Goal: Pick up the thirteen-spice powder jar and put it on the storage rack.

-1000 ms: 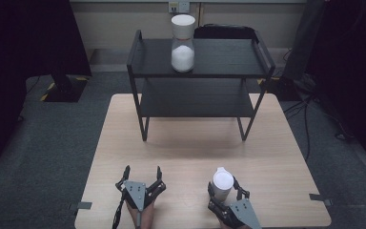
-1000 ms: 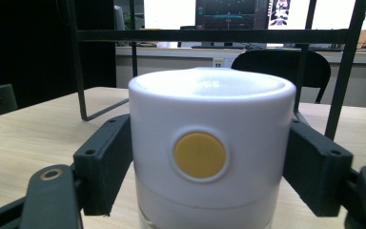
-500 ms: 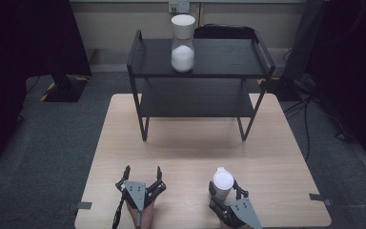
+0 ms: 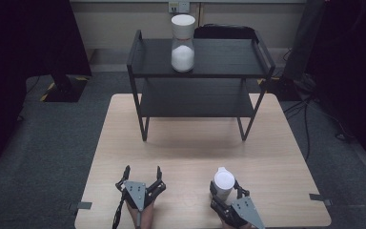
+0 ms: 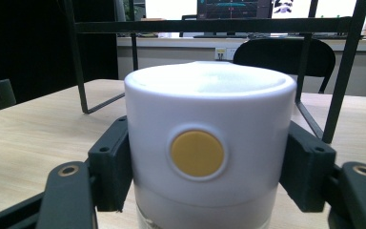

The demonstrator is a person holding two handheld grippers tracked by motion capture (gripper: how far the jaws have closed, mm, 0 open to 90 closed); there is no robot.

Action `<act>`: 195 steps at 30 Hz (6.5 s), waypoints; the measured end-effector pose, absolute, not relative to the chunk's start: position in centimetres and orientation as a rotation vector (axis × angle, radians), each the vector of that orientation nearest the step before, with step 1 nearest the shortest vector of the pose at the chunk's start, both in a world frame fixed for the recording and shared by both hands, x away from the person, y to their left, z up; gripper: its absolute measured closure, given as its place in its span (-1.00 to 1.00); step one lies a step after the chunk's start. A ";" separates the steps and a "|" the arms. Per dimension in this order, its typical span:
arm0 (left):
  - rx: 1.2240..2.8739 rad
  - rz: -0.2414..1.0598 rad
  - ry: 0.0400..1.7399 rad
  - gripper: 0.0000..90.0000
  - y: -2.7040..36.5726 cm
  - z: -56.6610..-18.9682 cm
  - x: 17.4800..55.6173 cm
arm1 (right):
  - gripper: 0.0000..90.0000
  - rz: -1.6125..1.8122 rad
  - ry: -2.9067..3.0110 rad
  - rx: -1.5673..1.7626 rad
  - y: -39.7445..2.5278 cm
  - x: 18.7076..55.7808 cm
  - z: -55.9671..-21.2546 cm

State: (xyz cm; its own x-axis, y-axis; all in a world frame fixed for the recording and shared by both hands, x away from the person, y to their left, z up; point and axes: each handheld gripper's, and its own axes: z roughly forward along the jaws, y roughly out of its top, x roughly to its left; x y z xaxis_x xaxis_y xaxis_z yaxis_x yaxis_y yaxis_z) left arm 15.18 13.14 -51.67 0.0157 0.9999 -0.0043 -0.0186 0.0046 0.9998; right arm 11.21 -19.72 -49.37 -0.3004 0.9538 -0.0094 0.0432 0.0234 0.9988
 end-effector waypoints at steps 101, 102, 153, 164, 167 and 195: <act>1.201 1.202 1.186 -1.00 13.2 -51.7 15.2 | -0.33 1.517 1.449 0.911 -20.5 30.2 -17.5; 1.200 1.203 1.186 -1.00 13.1 -51.7 15.2 | -0.33 1.502 1.440 0.917 -20.0 30.5 -17.3; 1.196 1.212 1.194 -1.00 12.9 -51.7 15.2 | -0.82 1.476 1.389 1.028 -17.4 36.3 -18.4; 1.195 1.212 1.194 -1.00 12.9 -51.7 15.2 | -1.00 1.436 1.386 1.021 -16.8 36.3 -18.5; 1.195 1.212 1.194 -1.00 12.9 -51.7 15.2 | -1.00 1.425 1.379 1.012 -16.6 36.1 -18.5; 1.194 1.216 1.197 -1.00 12.8 -51.7 15.2 | -1.00 1.426 1.359 1.047 -17.5 31.3 -18.6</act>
State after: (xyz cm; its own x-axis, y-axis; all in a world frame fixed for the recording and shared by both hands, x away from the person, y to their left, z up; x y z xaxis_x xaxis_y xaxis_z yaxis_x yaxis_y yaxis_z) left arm 15.16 12.85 -51.66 0.0000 1.0000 -0.0028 -0.0181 0.0028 0.9998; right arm 31.32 -17.52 -18.58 -0.2578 0.9662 0.0029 -0.0441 -0.0148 0.9989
